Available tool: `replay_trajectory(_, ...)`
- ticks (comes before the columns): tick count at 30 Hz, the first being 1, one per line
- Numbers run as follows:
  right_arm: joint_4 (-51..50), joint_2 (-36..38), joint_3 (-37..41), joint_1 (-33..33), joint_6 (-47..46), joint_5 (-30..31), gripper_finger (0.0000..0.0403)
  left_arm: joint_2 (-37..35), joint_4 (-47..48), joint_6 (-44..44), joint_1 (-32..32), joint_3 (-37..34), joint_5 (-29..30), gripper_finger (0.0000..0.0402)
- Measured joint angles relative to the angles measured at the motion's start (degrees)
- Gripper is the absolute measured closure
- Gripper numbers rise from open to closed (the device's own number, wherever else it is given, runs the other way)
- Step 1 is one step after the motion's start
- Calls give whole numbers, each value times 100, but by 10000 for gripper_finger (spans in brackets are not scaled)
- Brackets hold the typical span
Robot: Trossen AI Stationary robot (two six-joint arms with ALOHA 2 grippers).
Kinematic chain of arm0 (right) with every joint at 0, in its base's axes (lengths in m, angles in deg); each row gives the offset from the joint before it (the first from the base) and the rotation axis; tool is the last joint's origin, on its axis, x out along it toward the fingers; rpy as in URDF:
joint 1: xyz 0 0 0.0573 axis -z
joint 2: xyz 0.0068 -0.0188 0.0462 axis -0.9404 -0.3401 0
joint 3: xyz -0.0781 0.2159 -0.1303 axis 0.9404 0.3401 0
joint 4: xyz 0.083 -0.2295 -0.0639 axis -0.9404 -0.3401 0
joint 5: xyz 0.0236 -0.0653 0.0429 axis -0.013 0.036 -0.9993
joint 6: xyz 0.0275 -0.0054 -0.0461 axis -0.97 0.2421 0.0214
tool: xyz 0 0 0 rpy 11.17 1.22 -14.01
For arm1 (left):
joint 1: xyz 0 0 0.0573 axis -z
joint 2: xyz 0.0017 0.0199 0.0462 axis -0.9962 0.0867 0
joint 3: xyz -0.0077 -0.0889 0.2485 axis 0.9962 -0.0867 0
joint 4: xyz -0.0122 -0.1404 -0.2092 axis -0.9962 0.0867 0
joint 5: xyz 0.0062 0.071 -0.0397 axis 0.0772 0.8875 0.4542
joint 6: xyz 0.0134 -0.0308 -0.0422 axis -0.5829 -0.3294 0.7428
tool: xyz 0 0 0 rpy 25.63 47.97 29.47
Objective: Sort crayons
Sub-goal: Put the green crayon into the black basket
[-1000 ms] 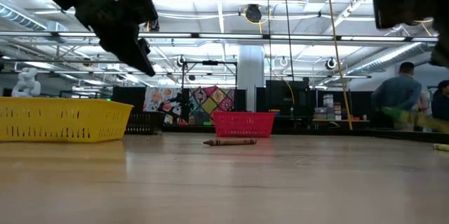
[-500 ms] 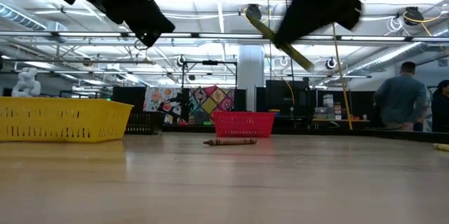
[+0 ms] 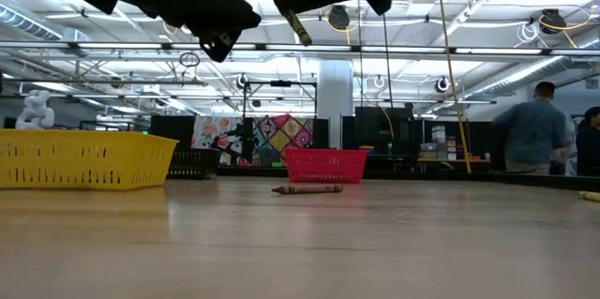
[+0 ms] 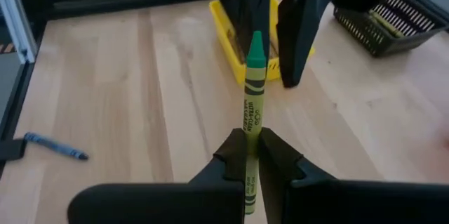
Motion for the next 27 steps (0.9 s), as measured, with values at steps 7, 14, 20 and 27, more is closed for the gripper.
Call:
replay_trajectory(7, 166, 0, 0, 185, 189, -4, 403, 0, -447, 1, 0, 0, -39, 326)
replay_trajectory(14, 210, 0, 0, 320, 313, -21, 403, 0, -527, -3, -1, 0, -155, 326)
replay_trajectory(20, 575, 0, 0, 410, 601, -79, 403, 0, -724, -9, -5, 0, -154, 326)
replay_trajectory(27, 819, 2, 0, 516, 830, -307, 403, 0, -862, -9, -7, 0, -160, 327)
